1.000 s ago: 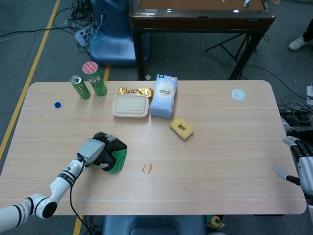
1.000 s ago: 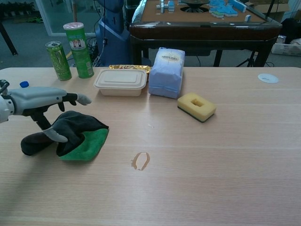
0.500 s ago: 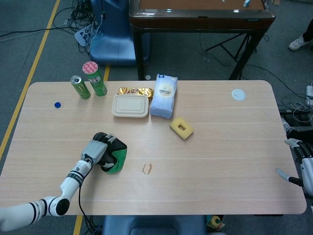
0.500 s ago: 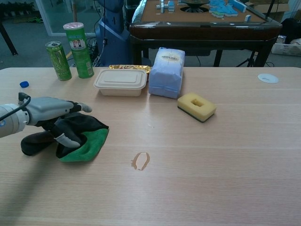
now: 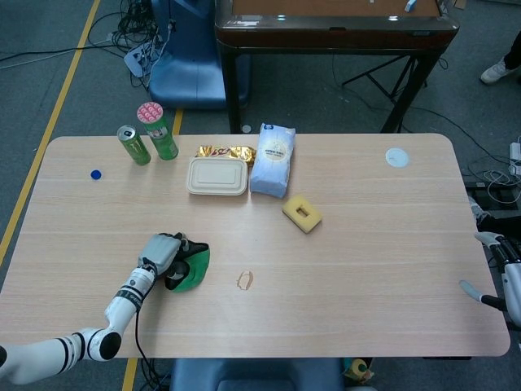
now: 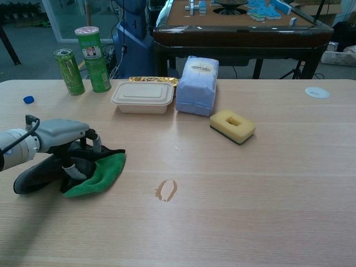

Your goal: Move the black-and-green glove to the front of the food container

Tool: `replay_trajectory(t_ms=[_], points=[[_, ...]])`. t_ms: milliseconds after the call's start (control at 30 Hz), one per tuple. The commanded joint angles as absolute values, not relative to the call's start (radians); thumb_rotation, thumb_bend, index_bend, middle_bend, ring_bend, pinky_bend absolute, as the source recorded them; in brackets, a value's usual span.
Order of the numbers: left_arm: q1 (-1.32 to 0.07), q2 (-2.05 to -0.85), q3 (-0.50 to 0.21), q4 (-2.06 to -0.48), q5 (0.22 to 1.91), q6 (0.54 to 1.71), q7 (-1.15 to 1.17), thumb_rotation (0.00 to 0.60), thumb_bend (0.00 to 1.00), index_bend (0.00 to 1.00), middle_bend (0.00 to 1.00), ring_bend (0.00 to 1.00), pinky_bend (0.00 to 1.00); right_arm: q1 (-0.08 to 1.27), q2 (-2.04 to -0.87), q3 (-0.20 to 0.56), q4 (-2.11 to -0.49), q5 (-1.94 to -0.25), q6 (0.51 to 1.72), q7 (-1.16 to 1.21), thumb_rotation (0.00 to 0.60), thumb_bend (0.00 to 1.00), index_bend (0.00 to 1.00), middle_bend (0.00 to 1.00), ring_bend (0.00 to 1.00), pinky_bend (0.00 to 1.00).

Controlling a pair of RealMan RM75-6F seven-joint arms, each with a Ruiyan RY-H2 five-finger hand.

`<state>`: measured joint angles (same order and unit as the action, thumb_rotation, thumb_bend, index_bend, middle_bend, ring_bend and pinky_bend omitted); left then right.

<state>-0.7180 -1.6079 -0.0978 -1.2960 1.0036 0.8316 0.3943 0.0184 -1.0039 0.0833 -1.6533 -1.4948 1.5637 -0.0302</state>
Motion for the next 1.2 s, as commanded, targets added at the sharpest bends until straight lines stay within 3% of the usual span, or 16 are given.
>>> replay_trajectory(t_ms=[33,133,300,633,1200], points=[[-0.709,-1.623,-0.107,-1.255,1.076,0.841,0.304,0.600,0.12,0.55,0.44,0.52,0.82,0.016,-1.005,0.083,-1.655,-1.496,1.567,-0.031,0.600,0.10,0.24,0.27,0.23,0.29],[-0.712,-1.612,-0.110,-1.247,1.115,0.840,0.257,0.600,0.14,0.60,0.55,0.60,0.89,0.015,-1.005,0.082,-1.658,-1.496,1.567,-0.034,0.600,0.10,0.24,0.27,0.23,0.29],[-0.724,-1.576,-0.126,-1.289,1.160,0.833,0.196,0.600,0.14,0.64,0.62,0.65,0.93,0.013,-1.003,0.083,-1.665,-1.498,1.571,-0.040,0.600,0.10,0.24,0.27,0.23,0.29],[-0.788,-1.561,-0.163,-1.394,1.277,0.822,0.089,0.600,0.14,0.62,0.62,0.65,0.93,0.020,-0.995,0.086,-1.679,-1.498,1.560,-0.049,0.600,0.10,0.24,0.28,0.23,0.29],[-0.949,-1.800,-0.161,-1.256,1.326,0.721,0.154,0.600,0.14,0.61,0.62,0.64,0.93,0.032,-0.985,0.093,-1.674,-1.481,1.534,-0.040,0.600,0.10,0.24,0.28,0.23,0.29]])
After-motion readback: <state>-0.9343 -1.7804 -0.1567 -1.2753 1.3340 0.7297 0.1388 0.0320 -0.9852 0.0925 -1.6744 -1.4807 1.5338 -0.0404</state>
